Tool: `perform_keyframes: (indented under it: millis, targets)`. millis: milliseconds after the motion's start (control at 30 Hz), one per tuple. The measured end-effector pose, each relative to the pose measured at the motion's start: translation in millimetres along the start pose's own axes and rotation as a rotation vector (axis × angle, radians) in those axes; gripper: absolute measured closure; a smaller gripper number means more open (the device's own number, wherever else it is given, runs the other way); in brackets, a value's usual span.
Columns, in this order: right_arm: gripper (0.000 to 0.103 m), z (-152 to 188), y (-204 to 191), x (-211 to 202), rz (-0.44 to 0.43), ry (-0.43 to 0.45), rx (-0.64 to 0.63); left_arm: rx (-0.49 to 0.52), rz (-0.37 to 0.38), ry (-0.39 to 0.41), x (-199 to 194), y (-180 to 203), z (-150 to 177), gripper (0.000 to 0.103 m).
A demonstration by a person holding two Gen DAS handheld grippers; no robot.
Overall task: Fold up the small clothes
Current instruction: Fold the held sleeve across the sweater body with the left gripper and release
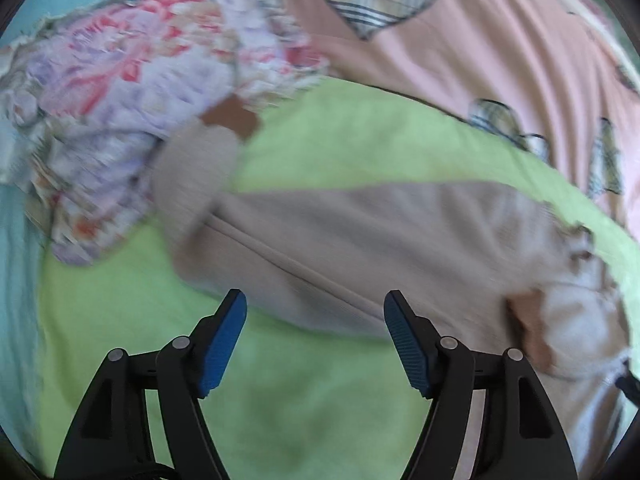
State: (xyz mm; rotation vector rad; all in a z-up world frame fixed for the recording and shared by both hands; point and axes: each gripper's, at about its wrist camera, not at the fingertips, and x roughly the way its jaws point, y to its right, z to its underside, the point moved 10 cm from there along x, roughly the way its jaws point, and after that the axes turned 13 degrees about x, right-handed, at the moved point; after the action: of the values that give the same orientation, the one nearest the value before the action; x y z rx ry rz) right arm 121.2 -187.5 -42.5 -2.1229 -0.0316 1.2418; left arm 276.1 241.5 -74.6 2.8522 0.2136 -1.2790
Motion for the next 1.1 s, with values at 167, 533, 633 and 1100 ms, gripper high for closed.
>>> perform_keyframes:
  millis: [167,533,633,1100]
  targets:
    - [0.047,25.4,-13.2,14.6,-0.013,-0.054,-0.024,-0.018,-0.138,-0.016,21.9,-51.2,-25.6,0.028]
    - [0.046,41.6,-27.9,24.6,-0.023,-0.098,-0.049,-0.001,-0.218,-0.124,101.4,-106.0,-57.8,0.051]
    - [0.046,46.3,-30.2,26.5,-0.022,-0.105,-0.063,-0.009,-0.196,-0.112,102.5,-111.9,-57.9,0.086]
    - [0.046,48.7,-24.3,12.7,-0.054,-0.066,-0.018,0.063,0.229,0.175,-20.6,54.0,-78.1,0.096]
